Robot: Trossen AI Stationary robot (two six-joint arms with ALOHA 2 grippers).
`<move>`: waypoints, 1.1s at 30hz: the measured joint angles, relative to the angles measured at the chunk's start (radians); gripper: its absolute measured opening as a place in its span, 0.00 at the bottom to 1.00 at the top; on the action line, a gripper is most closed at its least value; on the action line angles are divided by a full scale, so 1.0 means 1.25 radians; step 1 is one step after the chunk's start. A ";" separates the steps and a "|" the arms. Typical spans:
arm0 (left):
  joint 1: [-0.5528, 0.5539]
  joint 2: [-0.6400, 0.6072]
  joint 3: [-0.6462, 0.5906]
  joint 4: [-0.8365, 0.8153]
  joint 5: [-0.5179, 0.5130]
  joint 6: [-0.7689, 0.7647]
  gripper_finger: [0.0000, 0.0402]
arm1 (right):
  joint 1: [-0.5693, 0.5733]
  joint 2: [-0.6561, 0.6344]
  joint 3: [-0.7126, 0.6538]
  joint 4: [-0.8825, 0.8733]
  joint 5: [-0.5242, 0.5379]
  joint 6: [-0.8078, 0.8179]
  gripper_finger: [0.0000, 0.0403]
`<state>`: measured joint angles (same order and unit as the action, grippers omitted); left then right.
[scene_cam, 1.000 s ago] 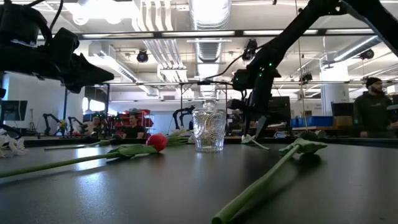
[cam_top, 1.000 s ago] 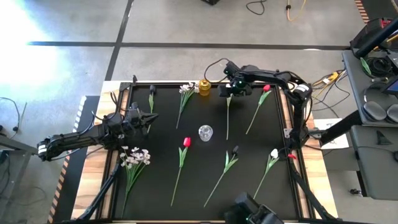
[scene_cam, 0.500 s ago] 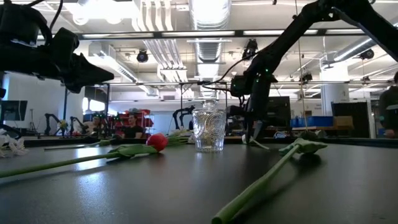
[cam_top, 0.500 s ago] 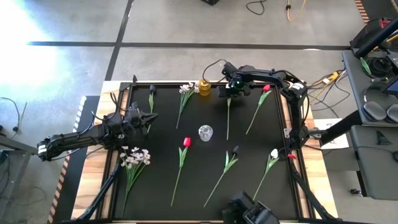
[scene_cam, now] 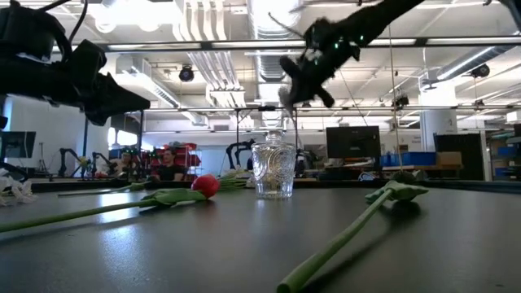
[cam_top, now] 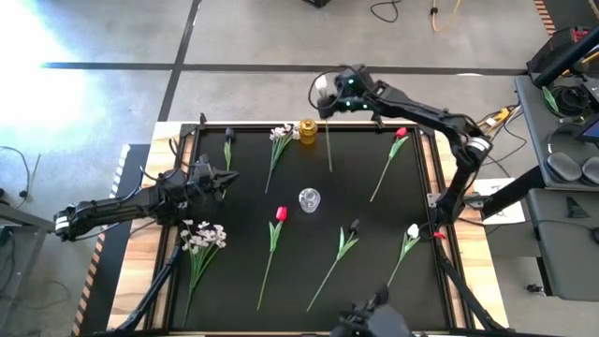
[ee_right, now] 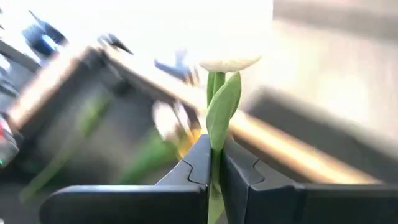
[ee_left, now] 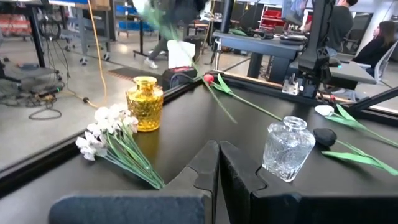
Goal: Sort flowers into vase by color
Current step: Put the top white tulip into the yellow vase
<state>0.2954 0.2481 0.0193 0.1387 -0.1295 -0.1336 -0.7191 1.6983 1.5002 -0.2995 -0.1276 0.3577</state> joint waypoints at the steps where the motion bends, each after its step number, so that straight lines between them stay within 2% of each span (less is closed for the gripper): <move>1: 0.000 0.003 0.000 0.000 0.000 -0.007 0.00 | 0.004 -0.012 0.000 0.043 0.002 -0.013 0.03; 7: 0.000 0.014 0.000 0.002 -0.003 -0.012 0.00 | 0.023 -0.038 -0.001 0.253 0.040 -0.091 0.03; 15: 0.000 0.020 0.000 0.003 -0.015 -0.014 0.00 | 0.022 -0.012 -0.003 0.369 0.070 -0.154 0.03; 33: 0.000 0.037 0.000 0.003 -0.017 -0.014 0.00 | 0.022 -0.008 -0.002 0.402 0.124 -0.180 0.03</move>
<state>0.2955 0.2944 0.0193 0.1428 -0.1505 -0.1516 -0.6918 1.6883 1.4971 0.2030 0.0270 0.1326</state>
